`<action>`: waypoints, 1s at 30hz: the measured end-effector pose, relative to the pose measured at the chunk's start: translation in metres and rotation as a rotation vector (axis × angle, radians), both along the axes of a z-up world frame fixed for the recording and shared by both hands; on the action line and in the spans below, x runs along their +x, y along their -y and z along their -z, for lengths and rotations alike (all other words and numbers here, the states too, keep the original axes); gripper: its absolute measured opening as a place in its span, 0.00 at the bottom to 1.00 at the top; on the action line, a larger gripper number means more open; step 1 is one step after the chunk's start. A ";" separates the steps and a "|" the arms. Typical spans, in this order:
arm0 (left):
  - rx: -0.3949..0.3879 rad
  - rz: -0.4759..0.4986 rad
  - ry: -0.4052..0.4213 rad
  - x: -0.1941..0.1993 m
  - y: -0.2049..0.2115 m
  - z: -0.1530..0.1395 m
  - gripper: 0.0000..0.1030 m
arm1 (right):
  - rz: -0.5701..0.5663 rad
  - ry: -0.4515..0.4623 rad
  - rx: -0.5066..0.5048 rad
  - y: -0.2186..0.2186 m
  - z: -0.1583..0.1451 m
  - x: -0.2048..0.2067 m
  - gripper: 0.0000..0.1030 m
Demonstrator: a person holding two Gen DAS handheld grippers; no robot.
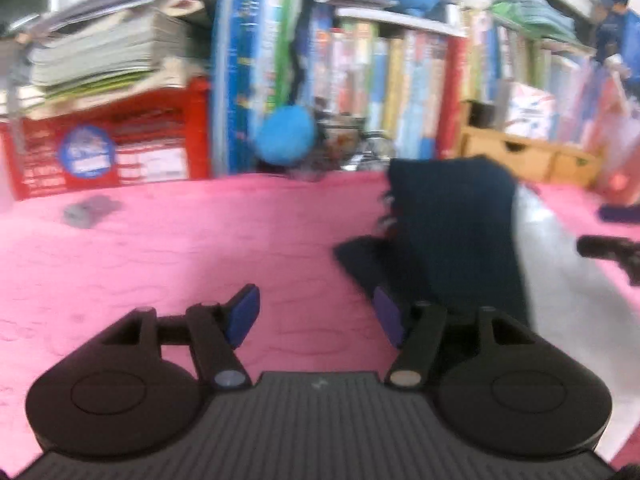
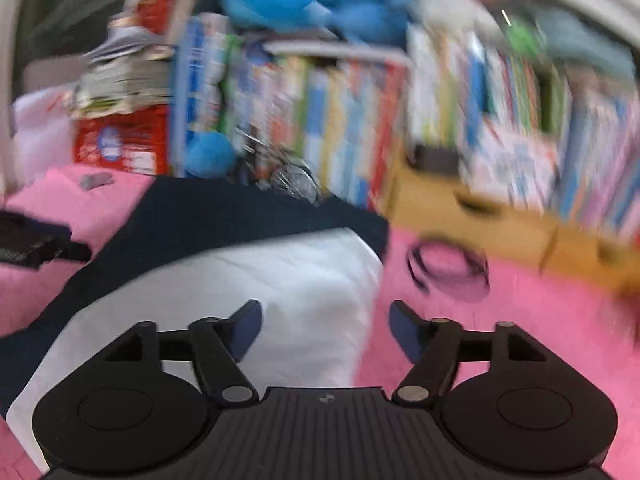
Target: Fold clothes
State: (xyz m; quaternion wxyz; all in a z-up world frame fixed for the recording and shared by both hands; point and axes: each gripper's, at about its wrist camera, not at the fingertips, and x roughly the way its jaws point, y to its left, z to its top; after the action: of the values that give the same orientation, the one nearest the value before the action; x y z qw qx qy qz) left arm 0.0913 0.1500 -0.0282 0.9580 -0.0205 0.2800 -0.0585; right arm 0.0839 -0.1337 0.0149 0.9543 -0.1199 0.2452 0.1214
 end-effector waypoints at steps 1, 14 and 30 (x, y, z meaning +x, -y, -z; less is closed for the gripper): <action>-0.048 0.011 -0.004 -0.001 -0.006 -0.001 0.60 | -0.028 0.020 -0.042 -0.013 0.001 -0.004 0.73; -0.433 0.142 -0.094 0.001 -0.027 0.002 0.65 | -0.478 0.094 -0.294 -0.102 0.039 -0.135 0.84; -0.481 0.149 -0.114 -0.019 -0.040 0.008 0.65 | -0.265 0.309 -0.448 -0.143 0.066 -0.127 0.75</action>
State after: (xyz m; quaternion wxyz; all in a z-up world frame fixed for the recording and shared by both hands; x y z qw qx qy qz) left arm 0.0728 0.1901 -0.0362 0.9012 -0.2305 0.3123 -0.1925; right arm -0.0427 0.0095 -0.0507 0.9059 -0.3756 0.1002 0.1680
